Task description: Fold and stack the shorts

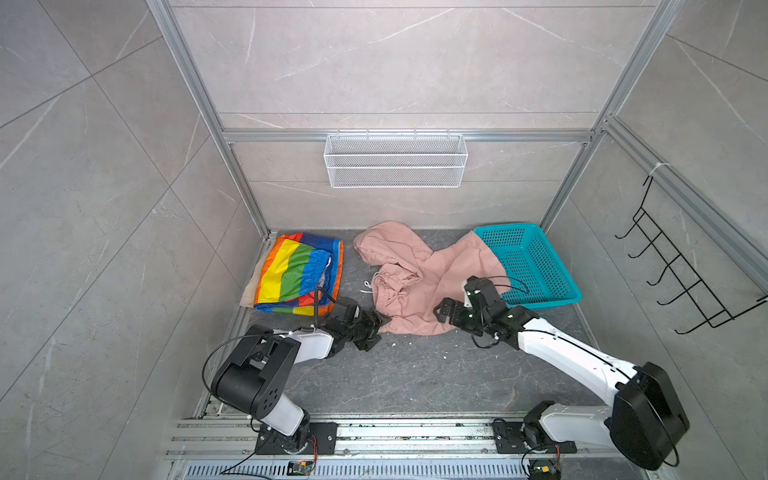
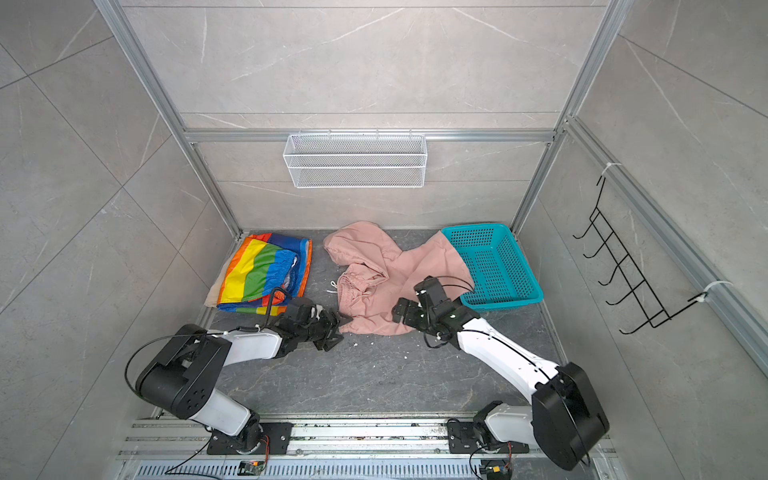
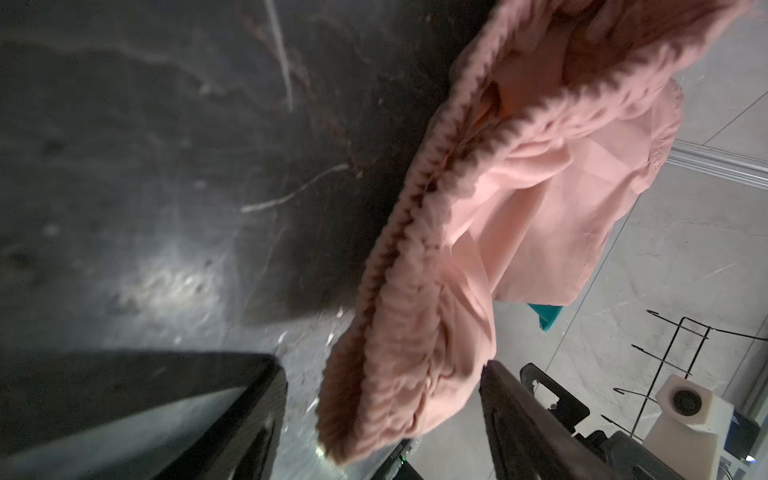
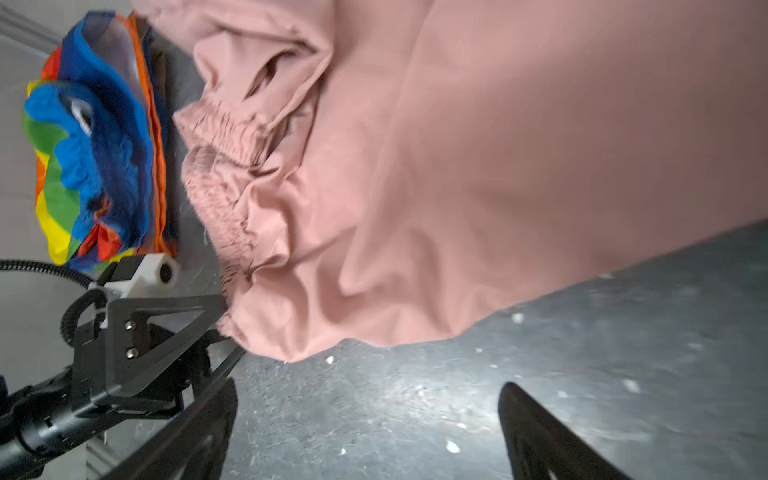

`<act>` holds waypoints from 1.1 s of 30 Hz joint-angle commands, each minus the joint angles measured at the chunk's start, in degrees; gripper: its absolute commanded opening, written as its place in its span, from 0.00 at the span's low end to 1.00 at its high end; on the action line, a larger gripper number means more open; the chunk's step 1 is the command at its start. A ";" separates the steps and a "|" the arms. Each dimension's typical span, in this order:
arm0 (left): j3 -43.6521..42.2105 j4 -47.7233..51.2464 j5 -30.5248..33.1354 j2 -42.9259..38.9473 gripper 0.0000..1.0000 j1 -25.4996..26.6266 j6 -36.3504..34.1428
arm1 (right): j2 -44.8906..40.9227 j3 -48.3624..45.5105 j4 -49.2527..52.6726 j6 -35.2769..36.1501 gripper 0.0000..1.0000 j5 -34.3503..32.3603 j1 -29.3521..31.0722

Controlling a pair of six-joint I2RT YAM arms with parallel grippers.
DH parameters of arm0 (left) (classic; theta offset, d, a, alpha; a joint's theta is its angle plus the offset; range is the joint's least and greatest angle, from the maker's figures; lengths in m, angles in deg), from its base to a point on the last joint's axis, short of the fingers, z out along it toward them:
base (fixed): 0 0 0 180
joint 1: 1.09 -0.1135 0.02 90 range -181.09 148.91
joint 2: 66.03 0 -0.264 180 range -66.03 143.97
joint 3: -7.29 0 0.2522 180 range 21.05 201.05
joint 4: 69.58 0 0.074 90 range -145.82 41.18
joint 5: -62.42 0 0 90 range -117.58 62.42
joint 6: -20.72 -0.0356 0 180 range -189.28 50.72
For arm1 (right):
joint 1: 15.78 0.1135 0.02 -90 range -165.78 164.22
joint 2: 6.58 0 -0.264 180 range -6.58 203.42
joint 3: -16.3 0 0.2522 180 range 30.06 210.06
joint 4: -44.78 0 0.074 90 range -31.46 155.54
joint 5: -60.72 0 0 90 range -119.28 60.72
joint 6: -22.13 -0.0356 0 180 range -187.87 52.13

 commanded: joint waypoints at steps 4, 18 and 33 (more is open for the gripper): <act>1.97 -8.92 1.00 6.20 0.32 0.07 1.42 | -5.06 -0.06 9.00 7.00 1.00 -0.11 -11.74; 5.83 16.91 -2.55 -11.83 0.00 -8.70 -11.99 | 4.68 2.09 0.79 5.67 0.99 7.61 -22.27; 3.99 21.01 -3.50 -16.66 0.00 -11.89 -14.40 | 10.53 -4.70 -7.93 2.84 0.99 8.38 -22.30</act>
